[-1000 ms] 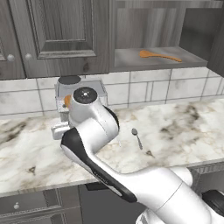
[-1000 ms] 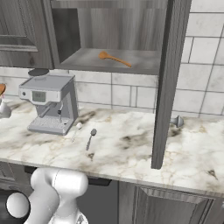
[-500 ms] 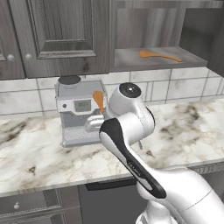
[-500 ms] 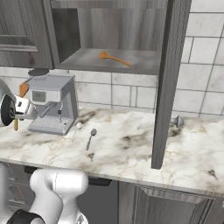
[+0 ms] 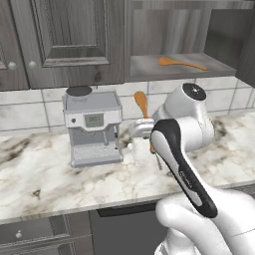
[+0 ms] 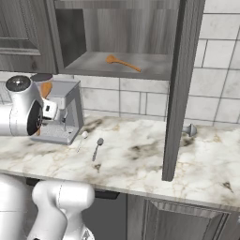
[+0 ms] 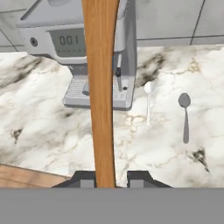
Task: Organize the utensils by type. Pick up the wooden spoons from the counter and place them in the open cabinet. Then pick up the metallic utensils from the counter and place them in the open drawer.
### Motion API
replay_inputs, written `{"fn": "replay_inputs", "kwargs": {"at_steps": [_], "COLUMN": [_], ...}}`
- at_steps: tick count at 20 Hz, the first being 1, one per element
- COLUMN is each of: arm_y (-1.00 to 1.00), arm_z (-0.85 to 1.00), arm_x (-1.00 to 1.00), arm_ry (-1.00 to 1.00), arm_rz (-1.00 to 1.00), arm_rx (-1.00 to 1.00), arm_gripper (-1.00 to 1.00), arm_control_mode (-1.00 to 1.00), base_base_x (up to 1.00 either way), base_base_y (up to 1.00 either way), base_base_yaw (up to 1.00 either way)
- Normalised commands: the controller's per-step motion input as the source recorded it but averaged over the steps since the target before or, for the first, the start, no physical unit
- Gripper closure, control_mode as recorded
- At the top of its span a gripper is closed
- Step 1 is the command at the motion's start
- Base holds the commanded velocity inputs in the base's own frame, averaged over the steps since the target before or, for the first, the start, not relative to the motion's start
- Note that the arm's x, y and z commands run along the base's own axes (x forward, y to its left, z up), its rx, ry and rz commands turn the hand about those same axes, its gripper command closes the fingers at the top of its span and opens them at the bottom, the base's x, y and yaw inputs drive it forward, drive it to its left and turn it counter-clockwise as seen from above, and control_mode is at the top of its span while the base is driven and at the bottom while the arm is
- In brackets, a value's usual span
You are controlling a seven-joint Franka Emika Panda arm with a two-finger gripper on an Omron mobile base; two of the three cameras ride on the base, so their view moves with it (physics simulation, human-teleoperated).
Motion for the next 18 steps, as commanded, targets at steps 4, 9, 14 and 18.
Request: {"fn": "replay_inputs", "kwargs": {"at_steps": [4,9,14,18], "arm_y": [-0.74,-0.57,-0.41,-0.19], "arm_z": [0.39,0.27,-0.05,-0.01], "arm_x": [0.00,0.04,0.18,0.15], "arm_ry": [0.00,0.00,0.00,0.00], "arm_rz": [0.00,0.00,0.00,0.00], "arm_rx": [0.01,0.00,0.00,-0.04], "arm_gripper": [1.00,1.00,1.00,1.00], "arm_control_mode": [-1.00,-1.00,-1.00,-1.00], "base_base_x": [0.00,0.00,0.00,0.00], "base_base_y": [0.00,0.00,0.00,0.00], "base_base_yaw": [0.00,0.00,0.00,0.00]}}
